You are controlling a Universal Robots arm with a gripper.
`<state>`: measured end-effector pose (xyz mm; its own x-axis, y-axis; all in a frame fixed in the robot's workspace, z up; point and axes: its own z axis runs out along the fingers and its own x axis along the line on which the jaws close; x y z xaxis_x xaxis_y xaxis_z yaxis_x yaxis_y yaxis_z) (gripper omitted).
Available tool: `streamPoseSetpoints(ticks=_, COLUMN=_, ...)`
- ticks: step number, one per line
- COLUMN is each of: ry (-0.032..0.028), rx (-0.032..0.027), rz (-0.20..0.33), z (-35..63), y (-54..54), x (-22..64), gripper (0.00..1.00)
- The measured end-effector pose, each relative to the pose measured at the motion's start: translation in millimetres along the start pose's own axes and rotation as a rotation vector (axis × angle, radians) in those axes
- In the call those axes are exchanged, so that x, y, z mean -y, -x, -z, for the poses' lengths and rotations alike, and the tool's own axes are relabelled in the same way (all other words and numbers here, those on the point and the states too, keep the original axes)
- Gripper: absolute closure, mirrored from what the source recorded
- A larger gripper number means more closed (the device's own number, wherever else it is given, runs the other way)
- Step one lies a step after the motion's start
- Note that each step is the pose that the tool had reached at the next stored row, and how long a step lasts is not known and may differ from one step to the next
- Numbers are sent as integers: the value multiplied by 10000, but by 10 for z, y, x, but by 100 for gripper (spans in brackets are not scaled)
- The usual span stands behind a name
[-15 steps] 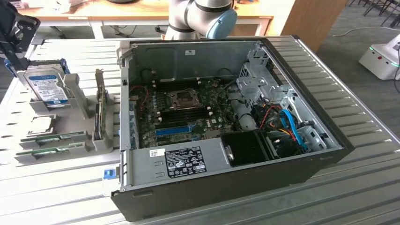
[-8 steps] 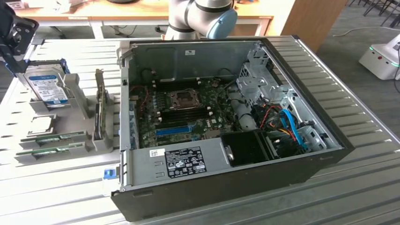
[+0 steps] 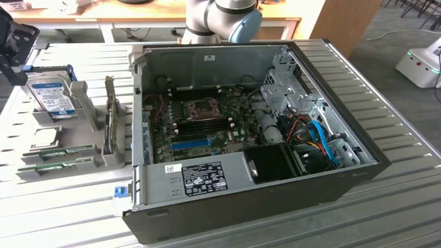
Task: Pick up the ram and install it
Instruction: 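Reach for the ram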
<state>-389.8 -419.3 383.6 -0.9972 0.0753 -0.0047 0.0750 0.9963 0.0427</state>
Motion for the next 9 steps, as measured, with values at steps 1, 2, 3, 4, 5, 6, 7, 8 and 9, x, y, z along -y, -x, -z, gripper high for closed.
streamPoseSetpoints(ticks=1, ry=0, rx=0, rz=0, z=1, y=0, x=19, gripper=90)
streamPoseSetpoints(ticks=2, ry=0, rx=1, rz=0, z=1, y=0, x=35, gripper=90)
streamPoseSetpoints(ticks=3, ry=-1, rx=0, rz=0, z=2, y=1, x=51, gripper=90)
streamPoseSetpoints(ticks=4, ry=-2, rx=0, rz=0, z=3, y=1, x=66, gripper=90)
streamPoseSetpoints(ticks=5, ry=-2, rx=1, rz=0, z=3, y=1, x=80, gripper=90)
streamPoseSetpoints(ticks=6, ry=-4, rx=0, rz=0, z=4, y=2, x=95, gripper=90)
streamPoseSetpoints(ticks=7, ry=-4, rx=0, rz=0, z=4, y=2, x=109, gripper=90)
streamPoseSetpoints(ticks=8, ry=-5, rx=0, rz=1, z=5, y=2, x=114, gripper=90)
streamPoseSetpoints(ticks=9, ry=-5, rx=0, rz=0, z=5, y=2, x=114, gripper=90)
